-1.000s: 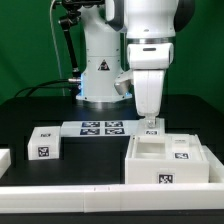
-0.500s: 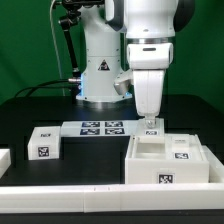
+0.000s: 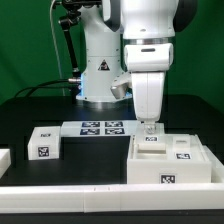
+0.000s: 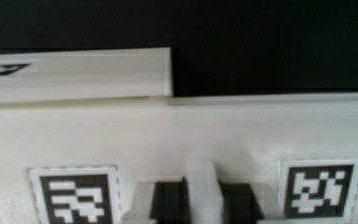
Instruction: Assemble cabinet
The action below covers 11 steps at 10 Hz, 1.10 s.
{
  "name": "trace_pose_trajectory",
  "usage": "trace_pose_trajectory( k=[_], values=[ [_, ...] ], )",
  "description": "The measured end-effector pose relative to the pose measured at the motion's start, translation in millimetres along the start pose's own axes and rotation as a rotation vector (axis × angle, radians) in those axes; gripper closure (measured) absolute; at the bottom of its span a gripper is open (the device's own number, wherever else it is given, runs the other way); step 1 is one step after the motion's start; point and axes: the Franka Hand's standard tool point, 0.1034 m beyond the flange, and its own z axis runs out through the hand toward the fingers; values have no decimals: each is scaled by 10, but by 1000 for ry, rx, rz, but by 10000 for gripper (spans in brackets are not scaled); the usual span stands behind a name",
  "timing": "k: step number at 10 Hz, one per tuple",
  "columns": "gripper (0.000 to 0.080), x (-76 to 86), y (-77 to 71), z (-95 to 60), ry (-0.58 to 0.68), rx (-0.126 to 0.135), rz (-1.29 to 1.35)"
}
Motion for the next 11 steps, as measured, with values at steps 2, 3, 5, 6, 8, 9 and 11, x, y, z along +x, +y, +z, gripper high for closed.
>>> trace_pose_trajectory(
  k=[2,3,5,6,8,9,11],
  values=[
    [729,5,175,1,6,-10,8],
    [729,6,251,0,9,-15,1],
    [729,9,381,-2,15,-27,-15],
    [729,10,433,-4,17,-32,-14],
    [729,15,560,-4,23,-45,-29],
    [728,14,606,-1,25,-50,-26],
    [727,13,622,-1,25,-50,-43]
  ],
)
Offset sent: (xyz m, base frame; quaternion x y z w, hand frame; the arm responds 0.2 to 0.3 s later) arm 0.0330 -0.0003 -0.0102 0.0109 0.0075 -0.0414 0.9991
